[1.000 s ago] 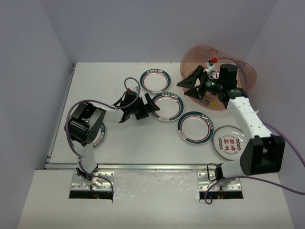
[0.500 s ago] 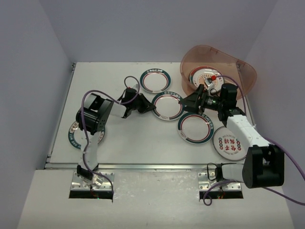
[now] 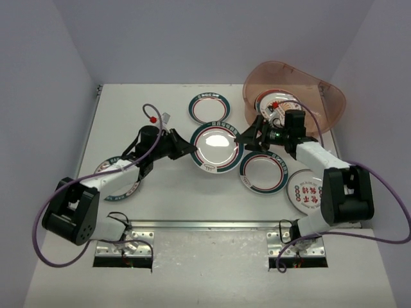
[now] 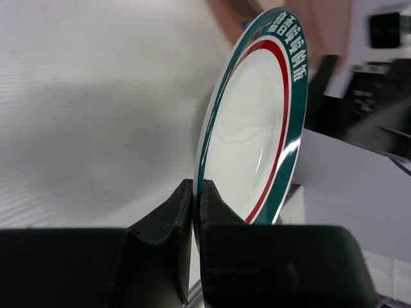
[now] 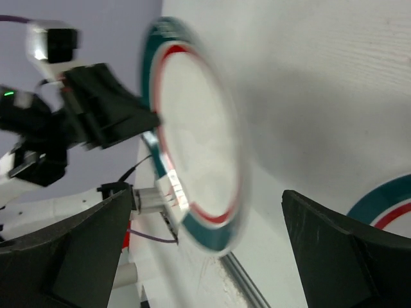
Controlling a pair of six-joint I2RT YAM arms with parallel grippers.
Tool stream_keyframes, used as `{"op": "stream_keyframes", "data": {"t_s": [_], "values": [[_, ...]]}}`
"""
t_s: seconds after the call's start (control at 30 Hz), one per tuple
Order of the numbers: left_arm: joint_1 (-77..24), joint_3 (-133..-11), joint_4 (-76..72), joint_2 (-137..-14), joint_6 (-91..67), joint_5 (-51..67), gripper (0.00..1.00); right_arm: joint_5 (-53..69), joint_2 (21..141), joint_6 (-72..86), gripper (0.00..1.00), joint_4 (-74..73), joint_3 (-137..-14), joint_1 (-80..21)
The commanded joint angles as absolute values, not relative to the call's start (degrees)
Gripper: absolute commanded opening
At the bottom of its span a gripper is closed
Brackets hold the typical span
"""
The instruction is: Place the plates into the plastic bin on the countertop
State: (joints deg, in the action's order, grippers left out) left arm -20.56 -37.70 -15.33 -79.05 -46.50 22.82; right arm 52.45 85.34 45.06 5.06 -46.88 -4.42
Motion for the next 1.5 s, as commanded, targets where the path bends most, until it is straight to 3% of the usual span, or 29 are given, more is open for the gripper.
{"op": "stream_keyframes", "data": {"t_s": [0.0, 0.07, 0.1, 0.17, 0.23, 0.27, 0.3, 0.33, 0.43, 0.47, 0.63, 0.77, 0.9, 1.1, 1.37, 1.47], "values": [[-19.8, -36.5, -21.3, -74.6, -50.3, 34.3, 0.0, 42.8, 88.7, 34.1, 0.99, -2.6, -51.6, -8.0], [-19.8, -36.1, -23.7, -74.1, -52.0, 36.8, 0.0, 40.5, 88.2, 32.6, 0.99, -2.9, -51.3, -9.6], [-19.7, -36.1, -24.3, -74.1, -52.8, 38.0, 0.0, 42.4, 88.0, 33.2, 0.92, -1.6, -50.2, -9.6], [-19.6, -36.0, -26.1, -73.9, -53.8, 39.7, 0.0, 50.1, 87.8, 34.9, 0.63, 3.3, -48.6, -9.8], [-19.7, -36.0, -27.0, -74.0, -54.5, 40.1, 0.0, 53.0, 87.7, 36.4, 0.22, 4.9, -48.0, -9.8], [-19.6, -36.5, -26.9, -74.0, -54.4, 39.8, 0.0, 53.9, 87.1, 37.3, 0.06, 6.5, -47.0, -9.8], [-19.5, -37.0, -26.4, -74.0, -54.2, 39.6, 0.04, 54.7, 86.4, 38.3, 0.0, 7.9, -46.1, -9.8], [-19.3, -37.4, -25.2, -73.8, -53.5, 39.0, 0.21, 54.9, 85.7, 39.2, 0.0, 8.3, -45.9, -9.7], [-18.7, -40.4, -14.4, -71.4, -47.5, 30.1, 0.95, 52.5, 82.6, 43.8, 0.0, 8.3, -46.4, -7.6], [-18.5, -41.5, -8.0, -69.8, -45.6, 25.3, 1.0, 50.7, 81.4, 45.8, 0.0, 8.3, -47.0, -6.5], [-16.7, -40.2, 4.8, -58.2, -40.8, 9.3, 1.0, 33.2, 76.0, 60.2, 0.0, 6.8, -52.1, 1.3], [-14.3, -38.2, 5.8, -56.5, -39.1, 12.5, 1.0, 6.7, 77.3, 76.1, 0.0, 4.7, -55.1, 5.5], [-14.2, -37.5, 5.5, -58.5, -37.9, 17.0, 1.0, -7.9, 84.9, 84.6, 0.0, -2.0, -65.9, 5.8], [-14.2, -34.7, 1.0, -59.7, -39.2, 23.4, 1.0, -14.4, 99.1, 90.4, 0.0, -12.1, -80.5, 5.6], [-14.2, -34.5, -0.3, -58.9, -38.4, 25.0, 1.0, -21.8, 106.7, 90.3, 0.0, -15.7, -84.4, 5.5], [-14.2, -34.7, 0.6, -58.9, -36.6, 24.2, 1.0, -19.3, 109.6, 86.8, 0.12, -15.7, -86.3, 5.9]]}}
